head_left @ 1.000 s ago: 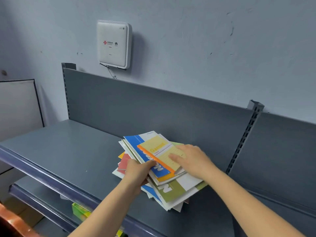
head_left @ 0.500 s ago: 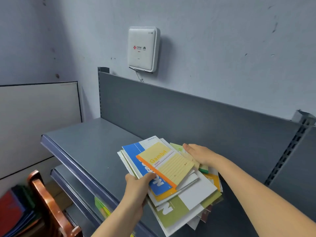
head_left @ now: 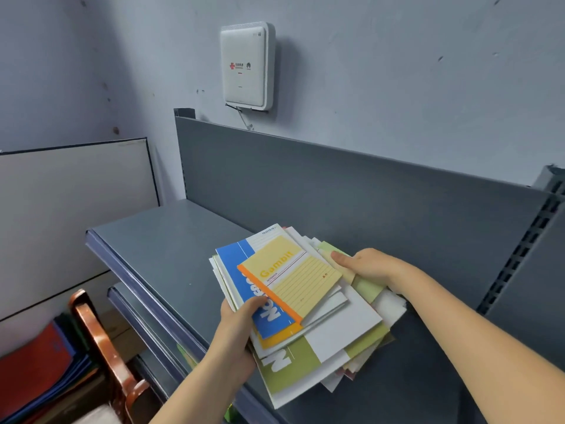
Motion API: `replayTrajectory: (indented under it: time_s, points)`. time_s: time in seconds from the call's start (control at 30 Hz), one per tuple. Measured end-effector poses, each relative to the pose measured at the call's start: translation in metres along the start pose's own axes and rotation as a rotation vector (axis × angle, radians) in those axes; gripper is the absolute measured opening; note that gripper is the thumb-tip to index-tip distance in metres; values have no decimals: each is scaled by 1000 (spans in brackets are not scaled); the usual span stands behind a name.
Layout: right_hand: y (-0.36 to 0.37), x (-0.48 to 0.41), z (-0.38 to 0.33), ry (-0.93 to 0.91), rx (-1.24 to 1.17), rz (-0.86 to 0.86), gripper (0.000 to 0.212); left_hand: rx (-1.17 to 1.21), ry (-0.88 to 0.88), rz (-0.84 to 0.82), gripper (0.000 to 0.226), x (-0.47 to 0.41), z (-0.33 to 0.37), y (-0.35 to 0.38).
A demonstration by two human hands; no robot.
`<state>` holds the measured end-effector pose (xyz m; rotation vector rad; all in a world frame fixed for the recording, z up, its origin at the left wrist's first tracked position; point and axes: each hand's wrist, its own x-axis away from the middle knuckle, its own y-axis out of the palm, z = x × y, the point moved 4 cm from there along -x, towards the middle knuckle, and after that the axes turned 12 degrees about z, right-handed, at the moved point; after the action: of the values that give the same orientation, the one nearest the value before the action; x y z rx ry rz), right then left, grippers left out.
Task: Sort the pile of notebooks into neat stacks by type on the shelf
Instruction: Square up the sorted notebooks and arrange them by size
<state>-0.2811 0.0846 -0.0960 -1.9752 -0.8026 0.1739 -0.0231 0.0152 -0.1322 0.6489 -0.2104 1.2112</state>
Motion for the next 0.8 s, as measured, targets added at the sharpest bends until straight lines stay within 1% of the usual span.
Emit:
replayTrajectory:
  time_s: [0.03,0.07,0.1,0.13,0.23,0.37,0.4,0.5,0.57,0.6,0.63,0.67,0.7,0.73,0.8]
  points:
    - [0,4,4,25,-44,-12,115,1,3,-7,38,1,-1,2]
    - [3,7,8,40,-75,-23,126,1,8,-14,38,2,-2,4]
    - [7,7,14,49,-114,-26,132,-1,13,-21,37,3,-3,6]
    - [9,10,16,53,-149,-21,133,-4,16,-32,38,5,-5,8]
    - [11,26,16,69,-308,-12,123,-15,-6,-72,39,10,-13,16]
    - [10,53,22,87,-464,35,97,-50,7,-128,25,15,-17,25]
    - [10,58,23,82,-502,44,97,-64,19,-135,23,15,-17,26]
    - [8,73,32,108,-634,126,108,-111,50,-155,25,14,-17,28]
    - [8,87,38,136,-718,153,108,-135,81,-186,27,15,-17,30]
    - [10,94,42,159,-756,133,100,-153,95,-204,33,16,-17,32]
    - [12,101,45,179,-799,100,85,-183,117,-228,43,16,-18,34]
    - [13,108,46,185,-844,68,66,-227,143,-248,50,17,-18,36]
    - [15,114,48,184,-886,54,51,-267,174,-257,53,17,-19,37]
    - [16,119,51,187,-914,62,42,-295,201,-263,51,18,-20,37]
    - [17,128,57,195,-961,119,37,-333,228,-273,47,17,-23,38]
